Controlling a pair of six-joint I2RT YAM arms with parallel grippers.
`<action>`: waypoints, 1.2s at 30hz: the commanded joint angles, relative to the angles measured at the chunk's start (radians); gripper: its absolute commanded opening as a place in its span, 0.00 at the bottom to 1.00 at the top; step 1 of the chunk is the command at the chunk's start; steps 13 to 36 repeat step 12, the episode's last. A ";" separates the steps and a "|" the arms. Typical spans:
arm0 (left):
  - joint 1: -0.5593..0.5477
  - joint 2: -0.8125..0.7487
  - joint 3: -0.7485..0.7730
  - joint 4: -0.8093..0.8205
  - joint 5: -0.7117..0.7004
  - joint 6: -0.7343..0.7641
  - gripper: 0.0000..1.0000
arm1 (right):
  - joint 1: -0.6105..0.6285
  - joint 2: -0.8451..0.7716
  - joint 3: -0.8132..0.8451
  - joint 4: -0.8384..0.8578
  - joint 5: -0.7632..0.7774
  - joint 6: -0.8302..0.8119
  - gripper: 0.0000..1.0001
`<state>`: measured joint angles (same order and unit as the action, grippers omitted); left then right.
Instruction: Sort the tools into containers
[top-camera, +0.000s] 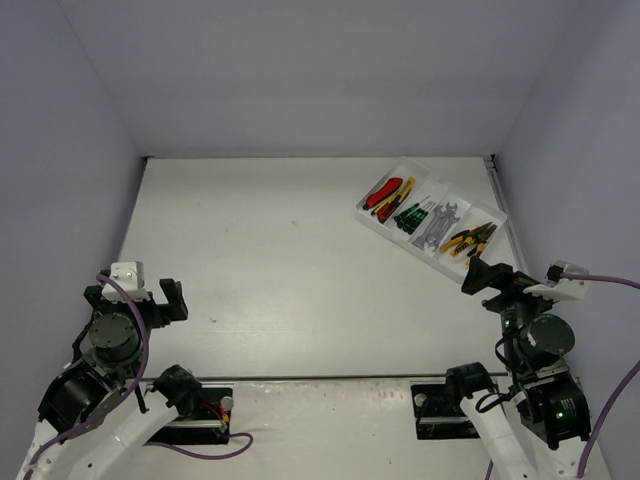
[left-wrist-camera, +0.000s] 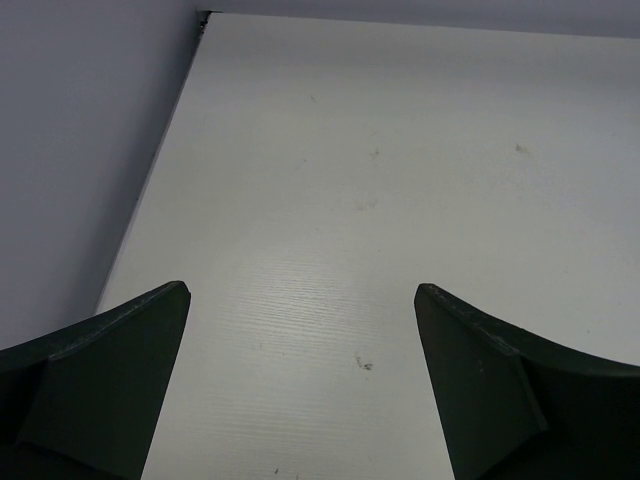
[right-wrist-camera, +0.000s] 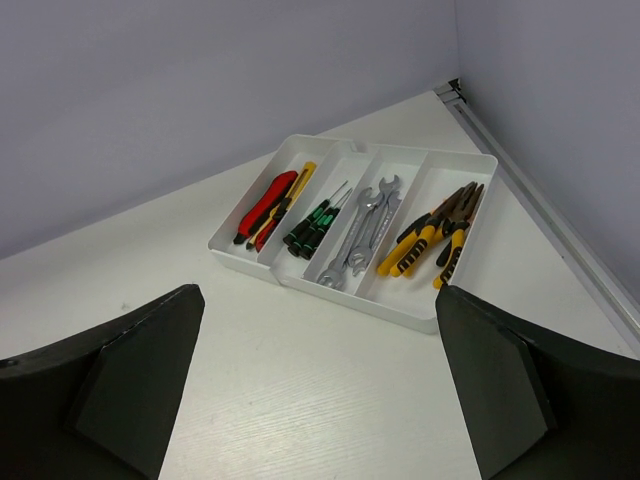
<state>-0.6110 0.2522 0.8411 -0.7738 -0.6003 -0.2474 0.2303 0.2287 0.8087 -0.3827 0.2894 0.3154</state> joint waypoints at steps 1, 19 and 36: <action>0.023 0.012 0.006 0.049 -0.017 -0.010 0.94 | 0.013 0.019 -0.004 0.067 0.040 0.013 1.00; 0.069 0.028 0.006 0.059 0.011 0.002 0.94 | 0.016 0.031 -0.008 0.067 0.040 0.014 1.00; 0.069 0.028 0.006 0.059 0.011 0.002 0.94 | 0.016 0.031 -0.008 0.067 0.040 0.014 1.00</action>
